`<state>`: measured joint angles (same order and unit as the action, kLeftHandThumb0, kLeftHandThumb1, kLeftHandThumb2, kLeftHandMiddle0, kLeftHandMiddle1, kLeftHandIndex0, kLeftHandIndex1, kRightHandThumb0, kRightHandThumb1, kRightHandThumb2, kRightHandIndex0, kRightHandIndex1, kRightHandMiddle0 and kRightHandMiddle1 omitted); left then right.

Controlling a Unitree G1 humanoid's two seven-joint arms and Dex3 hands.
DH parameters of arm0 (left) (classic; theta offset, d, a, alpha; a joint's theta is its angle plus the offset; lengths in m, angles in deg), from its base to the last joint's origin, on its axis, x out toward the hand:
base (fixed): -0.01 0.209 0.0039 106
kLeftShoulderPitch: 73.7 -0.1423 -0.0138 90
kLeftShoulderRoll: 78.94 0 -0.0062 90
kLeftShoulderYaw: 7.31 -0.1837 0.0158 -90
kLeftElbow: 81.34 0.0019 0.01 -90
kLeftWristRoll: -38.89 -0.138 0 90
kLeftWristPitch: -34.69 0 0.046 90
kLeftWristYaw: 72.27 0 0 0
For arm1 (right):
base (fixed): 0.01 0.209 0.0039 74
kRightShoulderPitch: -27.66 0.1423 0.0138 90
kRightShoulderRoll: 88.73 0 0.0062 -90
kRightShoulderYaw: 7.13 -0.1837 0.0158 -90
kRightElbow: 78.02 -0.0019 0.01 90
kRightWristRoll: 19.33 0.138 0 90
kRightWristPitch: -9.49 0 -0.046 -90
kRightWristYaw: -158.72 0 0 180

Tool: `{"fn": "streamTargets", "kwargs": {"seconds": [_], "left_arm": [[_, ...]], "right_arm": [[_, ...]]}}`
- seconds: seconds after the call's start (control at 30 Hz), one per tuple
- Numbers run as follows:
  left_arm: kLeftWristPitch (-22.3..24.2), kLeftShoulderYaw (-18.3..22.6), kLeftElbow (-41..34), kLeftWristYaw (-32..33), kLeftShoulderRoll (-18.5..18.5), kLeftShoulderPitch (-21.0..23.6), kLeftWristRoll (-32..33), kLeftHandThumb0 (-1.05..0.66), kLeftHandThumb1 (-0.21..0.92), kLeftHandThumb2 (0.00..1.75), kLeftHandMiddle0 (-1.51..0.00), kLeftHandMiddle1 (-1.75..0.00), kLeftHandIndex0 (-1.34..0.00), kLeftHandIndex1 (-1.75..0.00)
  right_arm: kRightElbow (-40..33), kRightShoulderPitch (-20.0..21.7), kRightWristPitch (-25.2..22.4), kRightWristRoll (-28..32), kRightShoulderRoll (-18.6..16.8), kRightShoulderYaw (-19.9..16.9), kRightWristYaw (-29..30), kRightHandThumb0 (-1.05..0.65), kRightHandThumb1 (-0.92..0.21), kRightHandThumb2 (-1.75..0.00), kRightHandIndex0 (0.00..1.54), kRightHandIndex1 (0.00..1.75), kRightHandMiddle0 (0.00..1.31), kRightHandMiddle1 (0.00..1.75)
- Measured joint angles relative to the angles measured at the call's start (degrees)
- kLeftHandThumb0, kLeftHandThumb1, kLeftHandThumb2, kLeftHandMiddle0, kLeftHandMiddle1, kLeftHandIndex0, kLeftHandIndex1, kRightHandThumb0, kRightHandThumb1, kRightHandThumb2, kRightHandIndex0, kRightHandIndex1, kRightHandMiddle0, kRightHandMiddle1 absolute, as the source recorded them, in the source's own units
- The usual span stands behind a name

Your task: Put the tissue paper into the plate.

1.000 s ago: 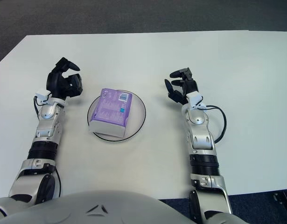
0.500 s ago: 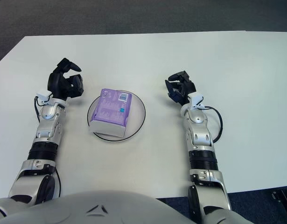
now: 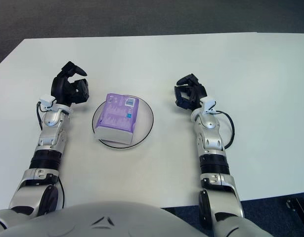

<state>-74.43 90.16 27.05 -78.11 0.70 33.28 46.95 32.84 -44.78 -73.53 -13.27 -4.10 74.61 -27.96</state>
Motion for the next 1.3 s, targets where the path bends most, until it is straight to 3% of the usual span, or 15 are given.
{"fn": "streamTargets", "kwargs": {"seconds": [0.33, 0.43, 0.53, 0.83, 1.3], "left_arm": [[-0.01, -0.01, 0.06, -0.28, -0.08, 0.02, 0.01, -0.47, 0.34, 1.29, -1.31, -1.75, -0.6, -1.75], [-0.01, -0.02, 0.04, -0.28, -0.1, 0.03, 0.0, -0.47, 0.33, 1.29, -1.31, -1.75, -0.6, -1.75], [-0.01, -0.02, 0.03, -0.28, -0.13, 0.03, -0.01, -0.47, 0.33, 1.3, -1.31, -1.75, -0.6, -1.75], [0.0, 0.0, 0.14, -0.35, -0.1, 0.02, 0.01, -0.47, 0.33, 1.3, -1.3, -1.75, -0.6, -1.75], [0.01, 0.04, 0.68, -0.66, 0.09, 0.08, 0.21, -0.47, 0.34, 1.28, -1.3, -1.75, -0.59, -1.75]], "right_arm": [[8.45, 3.37, 6.78, -0.07, 0.78, -0.63, -2.62, -0.01, -0.04, -1.65, 0.81, 1.74, 0.6, 1.75], [10.13, 3.98, 8.53, -0.09, 1.08, -0.66, -3.23, -0.31, -0.29, -1.35, 0.97, 1.75, 0.56, 1.75], [11.36, 4.41, 10.17, -0.09, 1.41, -0.68, -3.9, -0.41, -0.37, -1.26, 1.04, 1.75, 0.55, 1.75], [14.27, 5.69, 13.86, -0.31, 1.99, -0.73, -4.18, -0.46, -0.38, -1.24, 1.1, 1.75, 0.57, 1.75], [15.86, 6.56, 15.76, -0.11, 1.95, -1.21, -3.76, -0.46, -0.38, -1.23, 1.08, 1.75, 0.56, 1.75]]}}
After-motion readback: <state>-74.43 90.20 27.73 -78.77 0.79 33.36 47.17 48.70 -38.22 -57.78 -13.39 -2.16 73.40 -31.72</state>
